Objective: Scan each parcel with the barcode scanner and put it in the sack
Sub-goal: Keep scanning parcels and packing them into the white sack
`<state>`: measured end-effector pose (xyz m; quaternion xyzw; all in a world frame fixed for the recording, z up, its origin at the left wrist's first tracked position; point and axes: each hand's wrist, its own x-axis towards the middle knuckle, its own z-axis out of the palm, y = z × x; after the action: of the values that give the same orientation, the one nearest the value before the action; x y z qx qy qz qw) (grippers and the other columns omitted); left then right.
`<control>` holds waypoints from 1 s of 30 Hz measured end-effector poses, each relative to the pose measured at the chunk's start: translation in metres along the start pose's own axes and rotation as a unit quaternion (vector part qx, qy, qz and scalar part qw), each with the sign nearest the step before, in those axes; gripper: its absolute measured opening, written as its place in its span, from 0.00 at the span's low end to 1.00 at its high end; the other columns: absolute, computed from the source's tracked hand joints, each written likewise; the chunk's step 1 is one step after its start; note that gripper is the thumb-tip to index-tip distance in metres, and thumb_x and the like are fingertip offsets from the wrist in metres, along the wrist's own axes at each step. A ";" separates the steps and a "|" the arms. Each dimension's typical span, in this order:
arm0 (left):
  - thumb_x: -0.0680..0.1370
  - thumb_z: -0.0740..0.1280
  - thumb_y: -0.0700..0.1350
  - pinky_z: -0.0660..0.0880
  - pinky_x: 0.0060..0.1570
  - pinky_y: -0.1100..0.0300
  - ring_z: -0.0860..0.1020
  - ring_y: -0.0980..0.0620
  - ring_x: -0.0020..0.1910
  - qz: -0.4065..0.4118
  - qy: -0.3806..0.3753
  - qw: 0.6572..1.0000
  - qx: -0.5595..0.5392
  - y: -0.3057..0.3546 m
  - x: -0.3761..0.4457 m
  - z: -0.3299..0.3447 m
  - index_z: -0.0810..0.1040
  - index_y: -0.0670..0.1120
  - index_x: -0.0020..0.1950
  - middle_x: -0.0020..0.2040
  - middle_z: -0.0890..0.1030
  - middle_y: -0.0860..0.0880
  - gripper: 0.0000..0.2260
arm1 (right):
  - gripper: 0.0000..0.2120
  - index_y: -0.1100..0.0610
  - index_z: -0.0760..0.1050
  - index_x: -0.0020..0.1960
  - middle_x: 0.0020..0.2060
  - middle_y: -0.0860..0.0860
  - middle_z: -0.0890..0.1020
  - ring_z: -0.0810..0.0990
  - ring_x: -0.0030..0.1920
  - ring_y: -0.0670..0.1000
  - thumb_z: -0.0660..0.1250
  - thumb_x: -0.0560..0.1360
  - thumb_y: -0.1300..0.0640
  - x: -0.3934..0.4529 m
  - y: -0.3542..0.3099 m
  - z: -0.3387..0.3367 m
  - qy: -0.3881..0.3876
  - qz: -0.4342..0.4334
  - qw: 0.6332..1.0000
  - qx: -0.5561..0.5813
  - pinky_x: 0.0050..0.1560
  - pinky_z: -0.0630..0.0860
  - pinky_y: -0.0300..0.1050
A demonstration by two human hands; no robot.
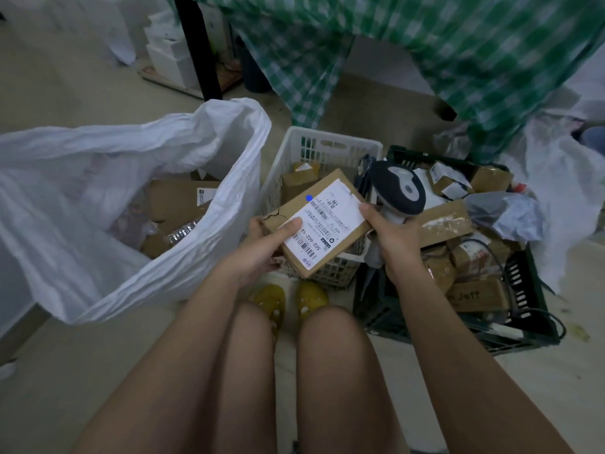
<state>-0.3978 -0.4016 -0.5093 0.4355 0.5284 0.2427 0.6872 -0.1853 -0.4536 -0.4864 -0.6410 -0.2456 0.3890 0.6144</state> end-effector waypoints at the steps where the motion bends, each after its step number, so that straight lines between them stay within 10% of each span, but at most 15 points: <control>1: 0.59 0.78 0.66 0.77 0.57 0.44 0.82 0.49 0.55 0.003 0.017 1.000 0.002 0.000 0.002 -0.001 0.63 0.53 0.68 0.57 0.82 0.49 0.44 | 0.15 0.57 0.77 0.54 0.49 0.49 0.83 0.81 0.53 0.49 0.76 0.70 0.59 0.004 0.001 0.003 -0.001 -0.005 1.000 0.002 0.57 0.79 0.51; 7: 0.72 0.74 0.53 0.79 0.44 0.56 0.83 0.53 0.47 0.067 0.074 0.994 0.046 0.018 0.022 -0.002 0.68 0.50 0.66 0.52 0.83 0.50 0.27 | 0.19 0.54 0.76 0.57 0.52 0.49 0.82 0.80 0.56 0.49 0.76 0.69 0.57 0.019 0.016 0.010 0.025 -0.040 0.998 -0.049 0.59 0.78 0.51; 13: 0.67 0.78 0.54 0.74 0.58 0.56 0.75 0.54 0.54 0.108 0.016 0.956 0.271 0.026 0.062 0.002 0.59 0.51 0.75 0.60 0.73 0.54 0.42 | 0.24 0.60 0.77 0.56 0.48 0.52 0.84 0.82 0.51 0.50 0.79 0.65 0.52 0.037 0.023 0.014 -0.036 -0.062 0.986 -0.149 0.55 0.79 0.51; 19: 0.66 0.76 0.61 0.71 0.48 0.59 0.73 0.52 0.54 0.071 -0.025 0.919 0.386 0.023 0.104 0.009 0.60 0.48 0.70 0.59 0.70 0.52 0.40 | 0.21 0.61 0.77 0.53 0.44 0.54 0.84 0.83 0.48 0.53 0.79 0.63 0.60 0.067 0.051 0.033 -0.129 0.011 0.964 -0.233 0.51 0.81 0.53; 30: 0.70 0.72 0.62 0.73 0.49 0.59 0.77 0.54 0.52 0.069 0.014 0.939 0.336 0.002 0.156 0.006 0.73 0.49 0.66 0.59 0.78 0.52 0.29 | 0.31 0.60 0.69 0.67 0.59 0.55 0.79 0.78 0.59 0.55 0.77 0.68 0.57 0.084 0.093 0.045 -0.053 0.045 0.952 -0.298 0.57 0.75 0.48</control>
<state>-0.3411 -0.2785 -0.5876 0.6729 0.5572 0.1040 0.4753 -0.1883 -0.3715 -0.5909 -0.7841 -0.3531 0.3588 0.3630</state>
